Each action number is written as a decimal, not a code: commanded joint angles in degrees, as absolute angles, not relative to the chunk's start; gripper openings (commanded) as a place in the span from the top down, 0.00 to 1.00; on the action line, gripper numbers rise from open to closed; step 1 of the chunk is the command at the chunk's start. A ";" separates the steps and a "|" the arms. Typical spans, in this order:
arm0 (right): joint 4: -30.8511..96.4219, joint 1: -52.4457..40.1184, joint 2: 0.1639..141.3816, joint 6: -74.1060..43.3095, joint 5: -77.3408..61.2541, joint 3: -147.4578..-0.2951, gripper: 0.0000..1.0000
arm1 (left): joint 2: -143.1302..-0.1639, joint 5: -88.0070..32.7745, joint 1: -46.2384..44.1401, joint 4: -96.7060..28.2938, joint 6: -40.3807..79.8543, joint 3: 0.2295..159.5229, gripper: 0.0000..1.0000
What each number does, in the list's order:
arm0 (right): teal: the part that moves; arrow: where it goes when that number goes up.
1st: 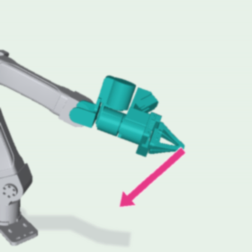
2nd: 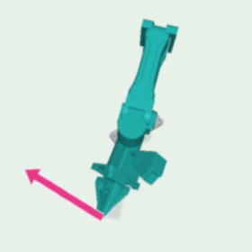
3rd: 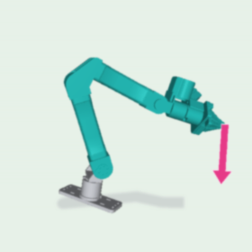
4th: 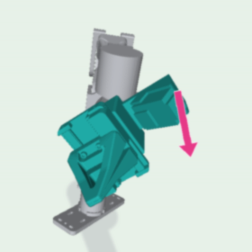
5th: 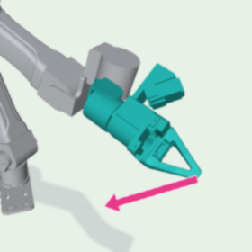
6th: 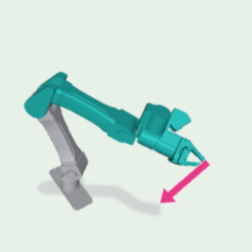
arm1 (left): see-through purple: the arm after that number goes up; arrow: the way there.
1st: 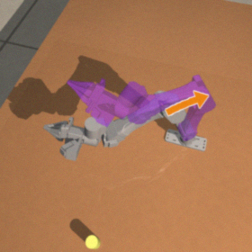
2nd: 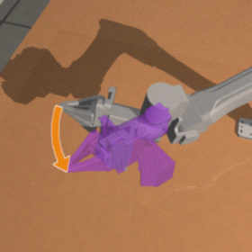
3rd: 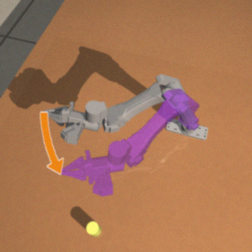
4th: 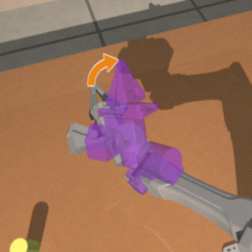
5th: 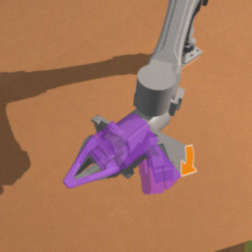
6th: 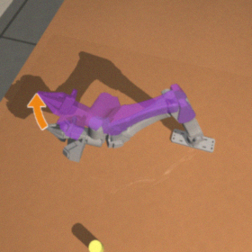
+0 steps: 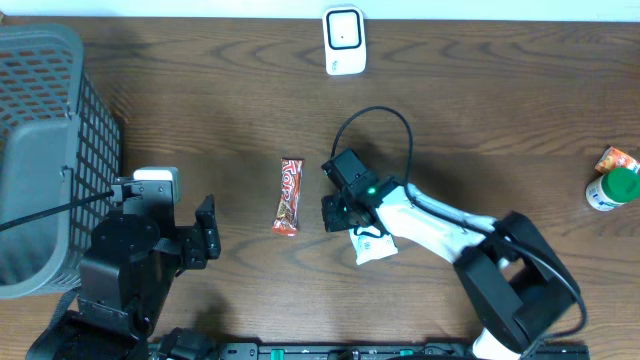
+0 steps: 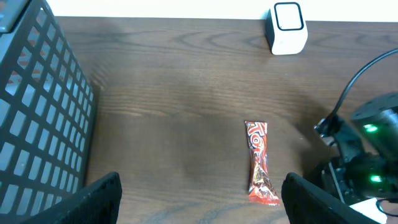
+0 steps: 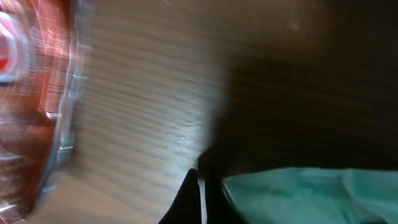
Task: Scan the item barcode
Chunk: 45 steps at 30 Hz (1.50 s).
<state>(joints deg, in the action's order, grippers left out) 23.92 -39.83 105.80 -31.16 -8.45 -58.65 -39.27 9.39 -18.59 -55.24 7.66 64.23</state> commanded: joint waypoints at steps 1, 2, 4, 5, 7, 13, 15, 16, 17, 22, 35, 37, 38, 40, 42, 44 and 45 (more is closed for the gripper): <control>24.05 -38.17 106.98 -29.69 -6.13 -59.02 0.99 | -39.22 9.91 -18.57 -55.29 7.53 65.10 0.17; 24.18 -37.65 106.94 -29.69 -4.62 -59.02 0.99 | -39.22 9.91 -18.57 -55.29 7.53 65.10 0.17; 24.60 -36.14 106.56 -29.76 -0.01 -59.02 0.99 | -39.22 9.91 -18.57 -55.29 7.53 65.10 0.17; 25.06 -35.31 106.45 -30.15 2.15 -59.02 0.99 | -39.22 9.91 -18.57 -55.29 7.53 65.10 0.17; 27.46 -33.26 106.39 -31.75 6.46 -59.05 0.99 | -39.22 9.91 -18.57 -55.29 7.53 65.10 0.17; 33.95 -25.06 105.73 -31.75 8.58 -59.16 0.99 | -39.22 9.91 -18.57 -55.29 7.53 65.10 0.17; 34.74 -22.39 103.98 -30.04 5.06 -60.07 0.99 | -39.22 9.91 -18.57 -55.29 7.53 65.10 0.17; 35.14 -21.19 102.85 -29.06 2.37 -60.77 0.99 | -39.22 9.91 -18.57 -55.29 7.53 65.10 0.17; 35.51 -20.05 101.47 -27.86 -0.56 -61.58 0.97 | -39.22 9.91 -18.57 -55.29 7.53 65.10 0.17; 37.63 -13.96 93.32 -19.79 -15.57 -63.00 0.01 | -39.22 9.91 -18.57 -55.29 7.53 65.10 0.17; 45.82 -1.67 90.35 8.67 -40.05 -53.28 0.01 | -39.22 9.91 -18.57 -55.29 7.53 65.10 0.17; 44.73 -1.06 90.43 10.79 -40.66 -50.74 0.01 | -39.22 9.91 -18.57 -55.29 7.53 65.10 0.17; 44.21 -0.69 90.45 10.83 -40.62 -49.47 0.01 | -39.22 9.91 -18.57 -55.29 7.53 65.10 0.17; 42.98 0.08 90.63 10.74 -40.64 -47.90 0.01 | -39.22 9.91 -18.57 -55.29 7.53 65.10 0.17; 41.30 0.91 91.02 10.76 -40.56 -47.03 0.01 | -39.22 9.91 -18.57 -55.29 7.53 65.10 0.17; 39.48 1.65 91.61 10.76 -40.56 -46.74 0.01 | -39.22 9.91 -18.57 -55.29 7.53 65.10 0.17; 38.79 2.02 91.98 10.74 -40.58 -46.74 0.01 | -39.22 9.91 -18.57 -55.29 7.53 65.10 0.17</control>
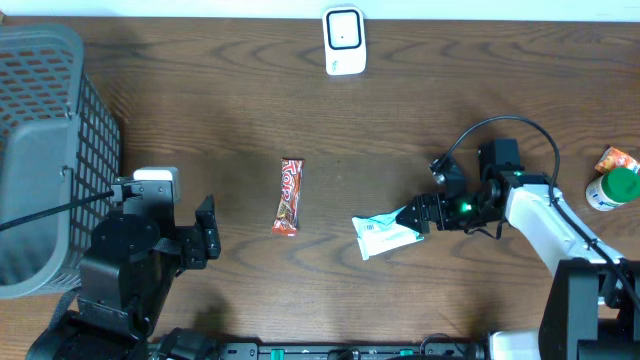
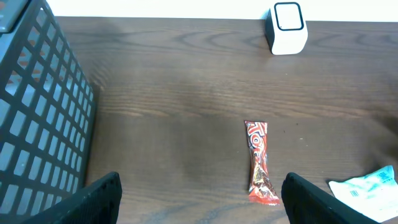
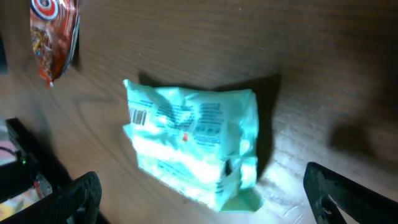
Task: Scan the item barcode
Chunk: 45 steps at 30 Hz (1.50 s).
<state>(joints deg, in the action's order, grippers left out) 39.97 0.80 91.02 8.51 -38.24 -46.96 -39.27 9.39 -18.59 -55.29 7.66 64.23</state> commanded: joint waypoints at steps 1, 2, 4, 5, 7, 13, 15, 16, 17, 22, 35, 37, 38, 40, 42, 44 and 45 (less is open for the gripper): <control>38.02 2.39 92.64 10.76 -40.60 -46.74 0.01 | -39.22 9.91 -18.57 -55.29 7.53 65.10 0.17; 37.45 2.63 93.32 10.76 -40.62 -46.74 0.01 | -39.22 9.91 -18.57 -55.29 7.53 65.10 0.17; 36.77 2.74 95.33 11.00 -40.49 -46.74 0.01 | -39.22 9.91 -18.57 -55.29 7.53 65.10 0.17; 36.77 2.74 96.60 11.49 -40.42 -46.74 0.01 | -39.22 9.91 -18.57 -55.29 7.53 65.10 0.17; 36.71 2.74 100.09 11.46 -40.88 -46.74 0.01 | -39.22 9.91 -18.57 -55.29 7.53 65.10 0.17; 37.58 2.70 109.54 12.91 -45.78 -46.76 0.01 | -39.22 9.91 -18.57 -55.29 7.53 65.10 0.17; 38.74 2.68 111.24 12.93 -45.74 -46.78 0.01 | -39.22 9.91 -18.57 -55.29 7.53 65.10 0.17; 39.31 2.70 111.68 12.95 -45.56 -46.78 0.01 | -39.22 9.91 -18.57 -55.29 7.53 65.10 0.17; 40.01 2.70 111.77 12.95 -44.64 -46.78 0.01 | -39.22 9.91 -18.57 -55.29 7.53 65.10 0.17; 44.58 2.68 111.74 12.95 -42.68 -46.76 0.04 | -39.22 9.91 -18.57 -55.29 7.53 65.10 0.17; 43.79 1.17 111.63 11.49 -52.14 -46.76 0.99 | -39.22 9.91 -18.57 -55.29 7.53 65.10 0.17; 42.37 1.02 111.20 14.50 -59.24 -46.83 0.99 | -39.22 9.91 -18.57 -55.29 7.53 65.10 0.17; 42.41 1.04 110.65 17.19 -64.10 -47.00 0.99 | -39.22 9.91 -18.57 -55.29 7.53 65.10 0.17; 43.24 1.06 109.19 20.58 -71.02 -47.40 0.98 | -39.22 9.91 -18.57 -55.29 7.53 65.10 0.17; 44.91 1.06 106.59 22.28 -76.12 -47.99 0.98 | -39.22 9.91 -18.57 -55.29 7.53 65.10 0.17; 47.55 1.04 103.09 25.10 -79.48 -48.47 0.98 | -39.22 9.91 -18.57 -55.29 7.53 65.10 0.17; 49.19 1.04 100.71 26.79 -80.07 -48.73 0.99 | -39.22 9.91 -18.57 -55.29 7.53 65.10 0.17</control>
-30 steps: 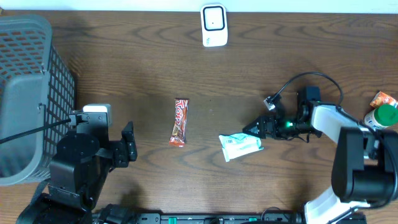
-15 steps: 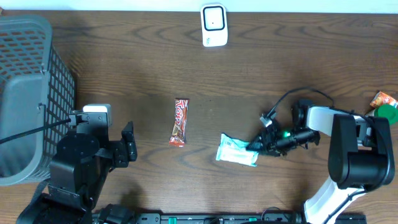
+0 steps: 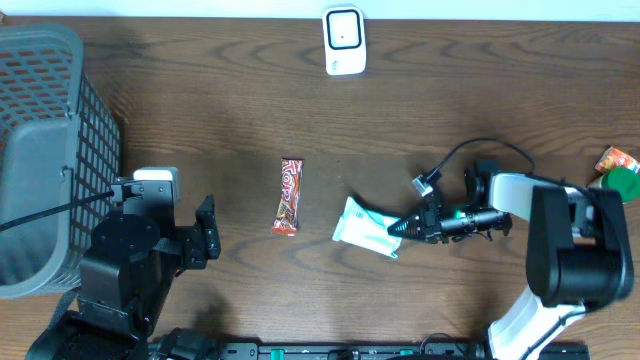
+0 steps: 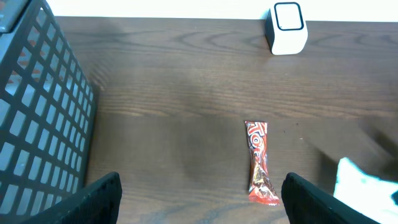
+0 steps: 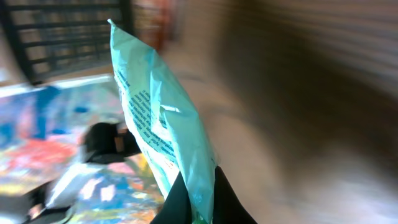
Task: Scan the item barcode
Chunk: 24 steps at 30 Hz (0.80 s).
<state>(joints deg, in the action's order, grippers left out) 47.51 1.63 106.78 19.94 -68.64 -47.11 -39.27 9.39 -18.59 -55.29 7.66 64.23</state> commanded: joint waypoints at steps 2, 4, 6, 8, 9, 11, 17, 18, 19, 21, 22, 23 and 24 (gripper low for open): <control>51.42 1.04 95.92 27.31 -80.09 -49.06 0.99 | -39.22 9.91 -18.57 -55.29 7.53 65.10 0.17; 53.41 1.04 90.63 27.31 -80.55 -49.12 0.99 | -39.22 9.91 -18.57 -55.29 7.53 65.10 0.17; 55.64 1.02 84.66 27.27 -80.58 -49.12 0.99 | -39.22 9.91 -18.57 -55.29 7.53 65.10 0.17; 56.84 1.04 78.85 26.39 -79.92 -49.12 0.99 | -39.22 9.91 -18.57 -55.29 7.53 65.10 0.17; 56.51 1.04 76.34 24.43 -79.29 -49.12 0.99 | -39.22 9.91 -18.57 -55.29 7.53 65.10 0.17; 55.64 1.04 71.68 19.68 -77.32 -49.12 0.99 | -39.22 9.91 -18.57 -55.29 7.53 65.10 0.17; 55.46 1.04 64.60 14.57 -74.85 -49.12 0.99 | -39.22 9.91 -18.57 -55.29 7.53 65.10 0.17; 55.27 1.04 64.38 14.50 -74.30 -49.12 0.99 | -39.22 9.91 -18.57 -55.29 7.53 65.10 0.17; 54.65 1.02 64.38 13.45 -72.75 -49.12 0.99 | -39.22 9.91 -18.57 -55.29 7.53 65.10 0.17; 51.51 0.97 64.64 6.94 -65.76 -49.12 0.99 | -39.22 9.91 -18.57 -55.29 7.53 65.10 0.17; 49.08 0.67 64.73 2.42 -61.17 -49.12 0.99 | -39.22 9.91 -18.57 -55.29 7.53 65.10 0.17; 46.33 0.01 64.75 -1.52 -56.16 -49.12 0.98 | -39.22 9.91 -18.57 -55.29 7.53 65.10 0.17; 43.11 -1.10 64.75 -4.54 -50.94 -49.12 0.98 | -39.22 9.91 -18.57 -55.29 7.53 65.10 0.17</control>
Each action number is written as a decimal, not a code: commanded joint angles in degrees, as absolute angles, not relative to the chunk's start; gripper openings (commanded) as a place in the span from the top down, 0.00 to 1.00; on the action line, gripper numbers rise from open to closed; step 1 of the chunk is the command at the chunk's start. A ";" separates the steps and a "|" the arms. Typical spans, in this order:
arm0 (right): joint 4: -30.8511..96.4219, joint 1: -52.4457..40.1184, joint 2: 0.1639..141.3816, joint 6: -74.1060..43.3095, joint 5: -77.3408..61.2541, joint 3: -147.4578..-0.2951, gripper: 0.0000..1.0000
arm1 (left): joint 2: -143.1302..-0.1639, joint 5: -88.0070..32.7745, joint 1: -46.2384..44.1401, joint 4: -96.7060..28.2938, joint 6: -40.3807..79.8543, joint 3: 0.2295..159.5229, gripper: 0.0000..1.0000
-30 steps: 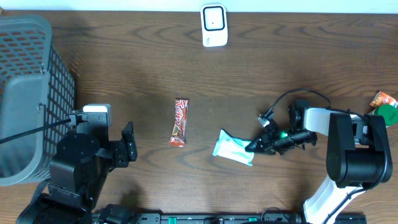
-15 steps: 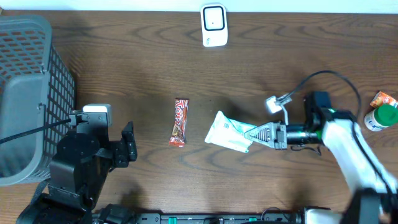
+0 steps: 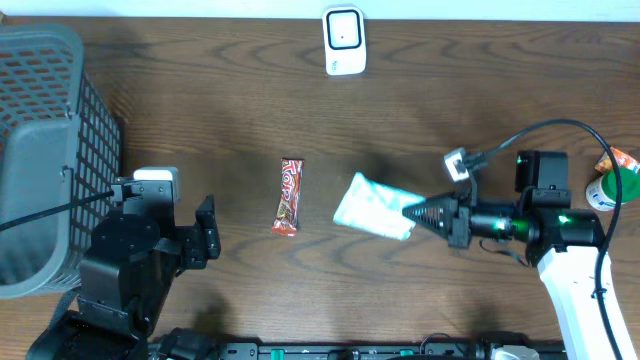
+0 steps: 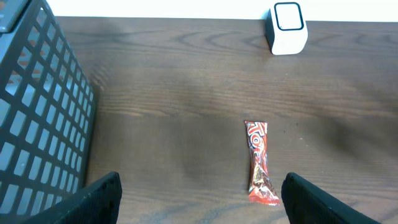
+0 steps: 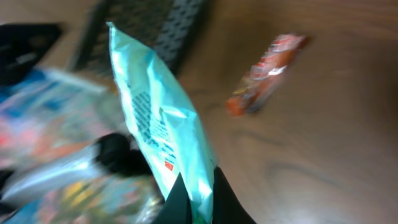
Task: Scan the item barcode
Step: 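Lift the wipes pack and hold it under the white scanner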
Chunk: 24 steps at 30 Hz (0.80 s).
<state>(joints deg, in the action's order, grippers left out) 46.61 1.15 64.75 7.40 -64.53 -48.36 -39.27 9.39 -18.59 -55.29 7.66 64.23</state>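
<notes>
A mint-green packet (image 3: 372, 206) hangs lifted above the table, right of centre. My right gripper (image 3: 412, 212) is shut on the packet's right edge. In the right wrist view the green packet (image 5: 158, 118) stands on edge between my right gripper (image 5: 195, 202). The white barcode scanner (image 3: 343, 40) stands at the far edge of the table; the same scanner (image 4: 288, 28) shows in the left wrist view. My left gripper (image 4: 199, 202) is open near the front left, nothing between its fingers.
A red snack bar (image 3: 289, 195) lies left of the packet. A grey mesh basket (image 3: 45, 150) fills the left side. A green-capped bottle (image 3: 612, 187) and an orange wrapper (image 3: 617, 158) sit at the right edge.
My right gripper, still shut on the green packet, has shifted slightly right and toward the far side, and the packet sits higher. The left arm has not moved.
My right gripper was shut low beside the green packet near the red bar. Then it stood open to the right of the packet lying flat. Then it was shut on the packet's edge, and now it holds the packet lifted.
</notes>
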 commanded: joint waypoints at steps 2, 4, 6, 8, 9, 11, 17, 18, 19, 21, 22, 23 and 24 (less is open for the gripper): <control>35.73 -4.64 64.75 -8.99 -42.33 -49.47 0.99 | -39.22 9.91 -18.57 -55.29 7.53 65.10 0.17; 28.91 -8.93 64.88 -11.35 -34.02 -50.41 0.99 | -39.22 9.91 -18.57 -55.29 7.53 65.10 0.17; 22.52 -14.09 65.39 -13.21 -19.79 -51.59 0.99 | -39.22 9.91 -18.57 -55.29 7.53 65.10 0.17; 17.82 -18.59 66.94 -13.47 -3.97 -52.88 0.99 | -39.22 9.91 -18.57 -55.29 7.53 65.10 0.17; 15.46 -20.51 68.16 -13.39 3.55 -53.52 0.99 | -39.22 9.91 -18.57 -55.29 7.53 65.10 0.17; 9.34 -23.35 71.66 -11.53 15.92 -54.68 0.99 | -39.22 9.91 -18.57 -55.29 7.53 65.10 0.17; -4.71 -24.14 85.95 -1.28 21.98 -62.30 0.99 | -39.22 9.91 -18.57 -55.29 7.53 65.10 0.17; -5.89 -24.10 88.77 -0.27 22.79 -64.47 0.99 | -39.22 9.91 -18.57 -55.29 7.53 65.10 0.17; -7.42 -24.10 93.08 2.37 23.79 -68.05 0.99 | -39.22 9.91 -18.57 -55.29 7.53 65.10 0.17; -9.04 -24.14 97.76 5.69 25.36 -72.29 0.99 | -39.22 9.91 -18.57 -55.29 7.53 65.10 0.17; -10.02 -24.23 100.60 7.70 26.72 -74.91 0.99 | -39.22 9.91 -18.57 -55.29 7.53 65.10 0.17; -11.03 -24.40 103.90 9.98 28.62 -78.13 0.99 | -39.22 9.91 -18.57 -55.29 7.53 65.10 0.17; -11.92 -24.53 107.13 12.23 30.44 -81.36 0.99 | -39.22 9.91 -18.57 -55.29 7.53 65.10 0.17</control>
<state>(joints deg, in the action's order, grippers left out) -10.46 -24.01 101.73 3.66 22.46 -74.63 -39.29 9.37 -18.57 -55.31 7.66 64.23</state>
